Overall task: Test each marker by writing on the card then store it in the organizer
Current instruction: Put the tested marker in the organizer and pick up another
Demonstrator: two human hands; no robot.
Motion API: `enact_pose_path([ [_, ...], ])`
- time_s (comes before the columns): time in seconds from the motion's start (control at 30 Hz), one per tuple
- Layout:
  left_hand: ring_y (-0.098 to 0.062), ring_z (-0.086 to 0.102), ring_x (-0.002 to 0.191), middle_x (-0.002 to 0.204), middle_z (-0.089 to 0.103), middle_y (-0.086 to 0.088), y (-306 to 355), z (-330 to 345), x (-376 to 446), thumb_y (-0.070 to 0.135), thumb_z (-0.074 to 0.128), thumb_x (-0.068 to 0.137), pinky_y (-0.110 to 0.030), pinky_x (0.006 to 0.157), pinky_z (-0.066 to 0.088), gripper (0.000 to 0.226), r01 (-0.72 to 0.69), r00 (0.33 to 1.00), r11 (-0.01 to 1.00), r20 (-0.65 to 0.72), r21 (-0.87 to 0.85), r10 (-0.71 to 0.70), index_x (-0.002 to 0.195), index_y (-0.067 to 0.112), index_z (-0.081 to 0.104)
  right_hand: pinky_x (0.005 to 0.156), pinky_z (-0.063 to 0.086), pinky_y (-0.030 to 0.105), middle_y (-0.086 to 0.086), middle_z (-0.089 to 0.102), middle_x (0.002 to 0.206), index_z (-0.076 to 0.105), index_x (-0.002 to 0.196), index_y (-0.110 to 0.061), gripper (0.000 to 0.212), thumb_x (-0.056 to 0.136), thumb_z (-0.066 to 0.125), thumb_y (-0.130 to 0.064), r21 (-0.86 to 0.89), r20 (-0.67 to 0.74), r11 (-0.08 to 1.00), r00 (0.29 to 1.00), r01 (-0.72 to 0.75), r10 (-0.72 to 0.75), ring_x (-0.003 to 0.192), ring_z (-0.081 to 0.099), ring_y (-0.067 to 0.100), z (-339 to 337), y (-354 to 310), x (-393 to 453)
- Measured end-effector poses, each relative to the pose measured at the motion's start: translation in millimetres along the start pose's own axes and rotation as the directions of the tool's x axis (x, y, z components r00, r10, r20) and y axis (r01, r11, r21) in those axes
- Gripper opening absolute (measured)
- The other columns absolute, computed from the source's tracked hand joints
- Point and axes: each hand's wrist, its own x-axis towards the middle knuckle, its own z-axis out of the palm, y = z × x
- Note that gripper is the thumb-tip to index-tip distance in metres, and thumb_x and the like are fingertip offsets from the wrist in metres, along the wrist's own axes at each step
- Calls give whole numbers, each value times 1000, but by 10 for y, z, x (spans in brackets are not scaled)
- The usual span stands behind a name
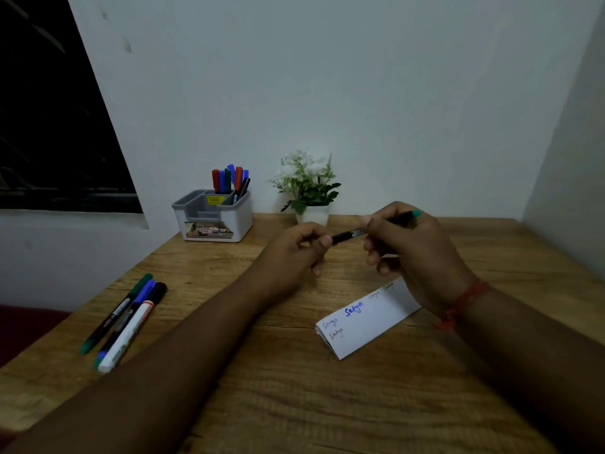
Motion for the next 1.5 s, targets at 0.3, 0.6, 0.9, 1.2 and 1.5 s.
enact_pose_path([
  [0.3, -12, 66, 74, 90, 68, -1, 10, 20, -28, 23, 69, 91, -28, 71, 53, 12, -26, 996, 983, 83, 181, 11, 102, 23, 65, 55, 55, 25, 14, 73, 77, 67, 94, -5, 13, 89, 75, -15, -155, 72, 984, 992, -92, 104, 61, 67, 21, 47, 128, -37],
  [0.6, -3, 59, 86, 87, 62, 9, -68, -43, 40, 17, 71, 89, -22, 79, 46, 9, -34, 989, 991, 149, 132, 14, 93, 23, 66, 56, 59, 27, 17, 74, 73, 65, 88, 1, 14, 88, 75, -10, -175, 36, 982, 996, -69, 76, 59, 70, 20, 111, 147, -42],
  [0.9, 0, 59, 89, 90, 67, 9, -86, 114, 130, 26, 66, 94, -19, 79, 43, 7, 5, 982, 991, 186, 134, -30, 99, 23, 68, 47, 48, 30, 15, 67, 61, 62, 72, 0, 13, 84, 67, -2, -335, -75, 942, 996, 19, -47, 48, 60, 21, 92, 147, 16],
  [1.2, -9, 55, 92, 92, 61, 13, -286, 15, 145, 36, 71, 87, -31, 79, 48, 10, 48, 997, 885, -75, 463, -15, 93, 33, 65, 48, 45, 32, 11, 58, 62, 55, 77, -7, 18, 94, 58, -2, -24, -235, 997, 969, -77, 69, 51, 53, 22, -213, 16, 123],
  [1.5, -15, 51, 106, 105, 55, 12, -292, 105, 164, 59, 60, 87, -42, 96, 39, 21, 27, 996, 688, 39, 725, -80, 94, 38, 60, 68, 61, 35, 12, 73, 80, 68, 92, -4, 9, 94, 62, -9, -269, -127, 960, 991, -73, 40, 64, 71, 18, -22, 182, 45],
])
